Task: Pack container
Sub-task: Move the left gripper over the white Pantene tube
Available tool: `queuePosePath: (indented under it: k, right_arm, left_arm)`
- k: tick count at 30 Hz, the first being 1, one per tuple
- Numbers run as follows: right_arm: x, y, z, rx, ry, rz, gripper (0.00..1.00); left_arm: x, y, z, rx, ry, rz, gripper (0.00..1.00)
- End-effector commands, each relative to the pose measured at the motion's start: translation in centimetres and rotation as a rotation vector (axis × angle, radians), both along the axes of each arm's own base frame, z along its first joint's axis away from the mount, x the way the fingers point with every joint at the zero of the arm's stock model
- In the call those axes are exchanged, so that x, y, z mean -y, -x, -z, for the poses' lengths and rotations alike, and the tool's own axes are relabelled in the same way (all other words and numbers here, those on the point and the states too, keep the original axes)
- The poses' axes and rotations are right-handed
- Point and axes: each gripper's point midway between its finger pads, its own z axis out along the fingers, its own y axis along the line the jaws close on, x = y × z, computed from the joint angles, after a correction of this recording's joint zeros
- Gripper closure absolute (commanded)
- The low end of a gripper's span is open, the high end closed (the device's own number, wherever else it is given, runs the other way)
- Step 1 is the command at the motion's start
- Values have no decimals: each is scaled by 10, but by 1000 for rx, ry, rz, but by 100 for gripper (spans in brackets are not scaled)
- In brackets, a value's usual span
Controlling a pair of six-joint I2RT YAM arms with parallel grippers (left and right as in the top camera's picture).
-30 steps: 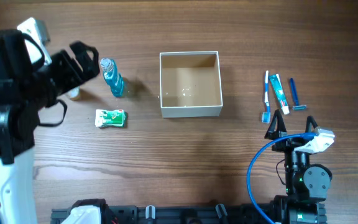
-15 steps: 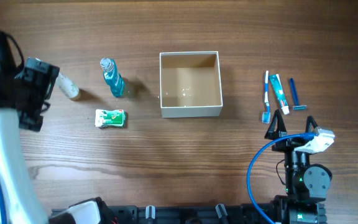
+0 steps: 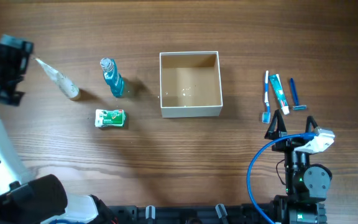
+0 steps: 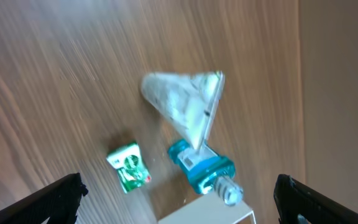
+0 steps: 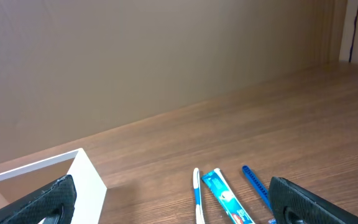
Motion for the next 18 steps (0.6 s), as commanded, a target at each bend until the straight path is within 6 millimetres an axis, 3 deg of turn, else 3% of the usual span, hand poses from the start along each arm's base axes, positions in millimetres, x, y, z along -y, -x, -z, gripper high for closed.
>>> queuePosePath:
  k: [1,7,12,18]
  right_arm:
    - [0,0,0,1,7,0,0]
    - [0,0,0,0,7,0,0]
    - [0,0,0,1,7,0,0]
    - [0,0,0,0,7,0,0]
  left_arm:
    - [-12,9,-3,-10,-25,15,0]
    - [14,-17,-13,123,109,117,0]
    - [27,-43,-28,227,73,210,1]
    - [26,-39,-20,118,-5,108,1]
